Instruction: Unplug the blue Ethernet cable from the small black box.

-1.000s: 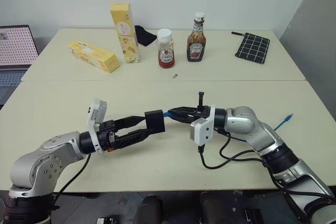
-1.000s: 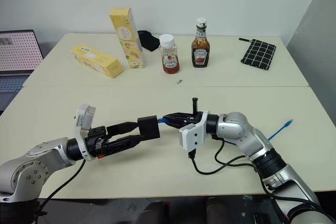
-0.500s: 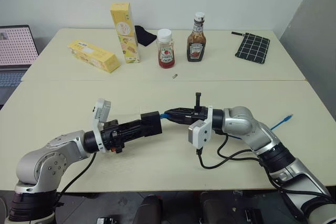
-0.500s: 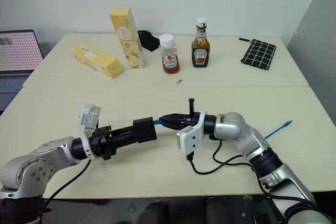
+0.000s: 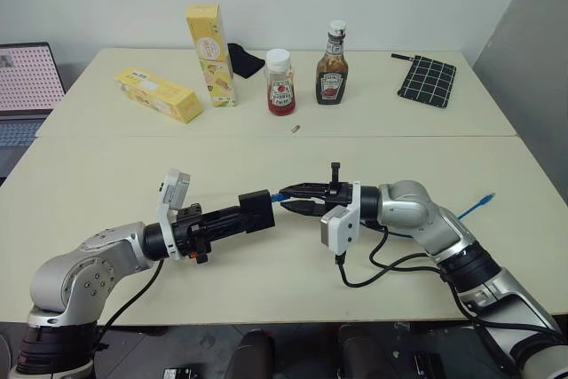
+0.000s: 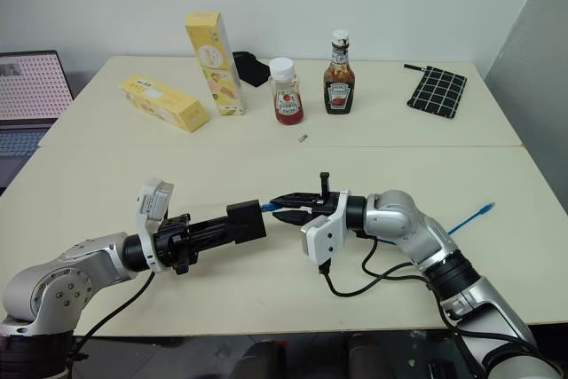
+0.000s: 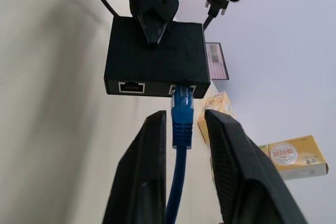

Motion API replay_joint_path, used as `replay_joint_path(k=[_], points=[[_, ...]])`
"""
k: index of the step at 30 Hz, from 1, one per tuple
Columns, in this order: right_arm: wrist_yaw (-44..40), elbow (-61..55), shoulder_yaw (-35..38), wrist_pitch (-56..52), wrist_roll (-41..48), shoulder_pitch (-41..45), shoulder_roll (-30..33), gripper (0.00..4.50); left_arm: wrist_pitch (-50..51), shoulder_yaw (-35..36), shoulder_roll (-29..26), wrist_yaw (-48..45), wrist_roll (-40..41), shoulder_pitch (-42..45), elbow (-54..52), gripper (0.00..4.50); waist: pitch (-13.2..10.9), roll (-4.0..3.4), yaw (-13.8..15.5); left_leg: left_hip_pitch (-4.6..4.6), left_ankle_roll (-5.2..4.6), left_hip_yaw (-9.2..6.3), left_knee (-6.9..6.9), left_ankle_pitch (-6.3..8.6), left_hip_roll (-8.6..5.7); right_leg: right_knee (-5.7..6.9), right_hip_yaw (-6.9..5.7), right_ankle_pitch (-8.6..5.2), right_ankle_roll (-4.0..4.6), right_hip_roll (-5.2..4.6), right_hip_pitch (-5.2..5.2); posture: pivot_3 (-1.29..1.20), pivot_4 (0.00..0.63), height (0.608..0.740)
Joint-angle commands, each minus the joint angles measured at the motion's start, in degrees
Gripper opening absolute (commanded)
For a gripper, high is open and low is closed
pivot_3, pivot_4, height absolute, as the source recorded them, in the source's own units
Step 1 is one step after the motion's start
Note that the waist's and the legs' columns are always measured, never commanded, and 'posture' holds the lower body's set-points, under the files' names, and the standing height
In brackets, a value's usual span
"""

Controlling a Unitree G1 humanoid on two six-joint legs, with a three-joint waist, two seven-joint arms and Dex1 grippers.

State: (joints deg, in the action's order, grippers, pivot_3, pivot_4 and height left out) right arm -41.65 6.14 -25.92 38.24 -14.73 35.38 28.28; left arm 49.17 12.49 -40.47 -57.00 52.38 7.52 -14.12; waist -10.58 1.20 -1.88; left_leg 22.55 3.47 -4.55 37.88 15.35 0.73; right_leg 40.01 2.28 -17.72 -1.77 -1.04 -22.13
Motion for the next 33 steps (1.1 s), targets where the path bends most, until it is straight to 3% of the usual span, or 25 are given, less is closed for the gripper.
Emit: replay_joint_path(k=[1, 3, 7, 11, 14, 20, 33], points=[[-6.03, -5.40, 1.36, -3.91, 7.07, -1.30, 3.66, 2.22, -3.52, -2.94, -0.65, -2.88, -3.29, 1.67, 0.41, 0.77, 0.00, 0.00, 0.17, 0.00, 0.00, 0.00, 0.00, 0.00, -0.01, -0.01, 0.00, 0.00, 0.00, 0.00, 0.01, 0.00, 0.150, 0.740], [-10.96, -10.00, 2.01, -11.84, 13.86, -3.58, 6.45, 2.62, -5.87, -4.66, -0.61, -4.23, -5.63, 2.57, 1.17, 0.77, 0.00, 0.00, 0.25, 0.02, 0.00, -0.04, 0.02, 0.00, -0.04, -0.02, -0.02, 0.00, 0.00, -0.02, 0.03, 0.00, 0.150, 0.740], [-13.90, -21.59, 5.37, -36.86, 29.78, -7.45, 9.49, 2.71, -13.82, -8.13, 0.05, -7.10, -11.99, 3.97, 3.40, 0.77, 0.00, 0.00, 0.30, 0.05, 0.00, -0.08, 0.03, 0.00, -0.03, -0.03, -0.01, 0.00, 0.00, -0.04, 0.05, 0.00, 0.150, 0.740], [-11.60, -27.85, 9.03, -59.93, 44.12, -8.32, 9.45, 2.71, -24.48, -12.24, 1.09, -12.57, -18.52, 6.45, 7.93, 0.77, 0.00, -0.01, -0.02, 0.01, -0.01, -0.04, 0.02, 0.00, -0.01, -0.02, 0.01, 0.00, 0.01, -0.05, 0.04, 0.00, 0.150, 0.740], [-8.07, -29.33, 11.12, -68.86, 49.67, -8.29, 6.67, 2.71, -25.66, -13.26, 2.01, -15.06, -18.50, 9.35, 9.96, 0.77, 0.00, -0.01, 0.13, 0.04, -0.01, -0.08, 0.00, 0.01, -0.01, -0.02, -0.03, -0.02, 0.05, -0.03, 0.04, 0.00, 0.150, 0.740], [-5.12, -27.86, 14.04, -78.33, 55.05, -6.62, 2.57, 2.71, -23.05, -12.47, 3.06, -19.27, -14.89, 13.53, 11.81, 0.77, 0.00, -0.01, 0.06, 0.17, -0.02, -0.06, 0.03, 0.01, -0.06, -0.03, -0.10, -0.02, 0.03, 0.04, -0.04, 0.00, 0.150, 0.740], [-6.89, -25.83, 15.40, -84.60, 56.84, -4.67, 0.62, 2.71, -20.61, -11.85, 3.09, -20.32, -13.89, 13.67, 11.58, 0.77, 0.00, -0.01, 0.01, 0.18, -0.02, -0.07, 0.02, 0.01, -0.05, -0.04, -0.10, -0.01, 0.02, 0.08, -0.09, 0.00, 0.150, 0.740]])
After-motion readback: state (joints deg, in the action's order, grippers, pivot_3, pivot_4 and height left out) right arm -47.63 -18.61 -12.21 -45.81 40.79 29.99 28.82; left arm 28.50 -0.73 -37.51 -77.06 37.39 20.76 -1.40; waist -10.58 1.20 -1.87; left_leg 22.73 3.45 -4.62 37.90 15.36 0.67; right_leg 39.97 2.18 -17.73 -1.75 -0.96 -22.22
